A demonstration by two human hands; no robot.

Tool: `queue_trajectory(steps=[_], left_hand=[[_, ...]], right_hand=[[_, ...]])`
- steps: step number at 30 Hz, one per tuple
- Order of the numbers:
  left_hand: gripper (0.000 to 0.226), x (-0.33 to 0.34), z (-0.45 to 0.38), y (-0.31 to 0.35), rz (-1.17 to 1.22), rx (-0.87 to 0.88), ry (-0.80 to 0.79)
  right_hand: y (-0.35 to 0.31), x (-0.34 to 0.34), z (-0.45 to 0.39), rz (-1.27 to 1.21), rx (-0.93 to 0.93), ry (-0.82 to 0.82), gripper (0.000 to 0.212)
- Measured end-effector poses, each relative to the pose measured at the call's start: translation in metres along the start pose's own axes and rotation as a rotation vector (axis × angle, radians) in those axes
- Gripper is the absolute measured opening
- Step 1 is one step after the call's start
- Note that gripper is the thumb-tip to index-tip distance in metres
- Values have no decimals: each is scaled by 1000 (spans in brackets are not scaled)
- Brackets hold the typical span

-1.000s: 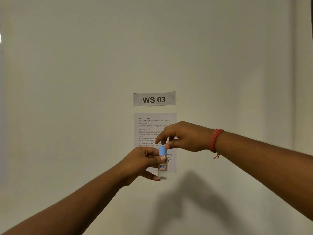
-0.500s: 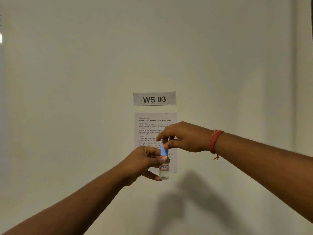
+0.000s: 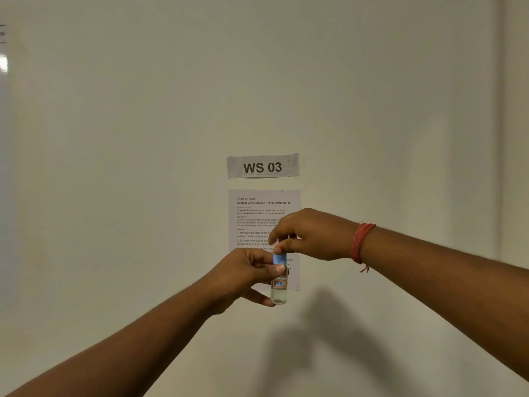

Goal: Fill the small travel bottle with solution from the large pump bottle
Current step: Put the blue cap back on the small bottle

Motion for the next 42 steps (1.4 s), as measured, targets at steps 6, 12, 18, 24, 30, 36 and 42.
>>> queue_trajectory(steps=[6,12,18,24,30,36,42], left_hand=[[18,-1,-1,0,-8,-10,11],[15,0,0,0,1,-3,5],[14,0,0,1,8,0,11],[15,0,1,3,3,5,18],[13,2,3,4,8,11,14],[14,0,4,5,12,11,14],[20,0,5,5,-2,3,23]], right_hand=[[-2,-4,4,-94,-32,-29,25],[-4,-1,3,-49,-36,-28,22],[-3,-1,4,-63,-29,7,28],[-6,-2,7,-86,-63,-24,19],[-6,-1,5,-23,-38,10,22],[-5,-3,8,-94,-35,45,25],[-7,0,11,-97,-59,19,16]])
Point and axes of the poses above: each hand's wrist, its own z-axis away from the middle knuckle, its own x-axis out of the palm, y = z × x, the point moved 2 cm from there along -z, towards the middle knuckle, and after that the axes turned 15 degrees about -z, right-handed, at the moved point
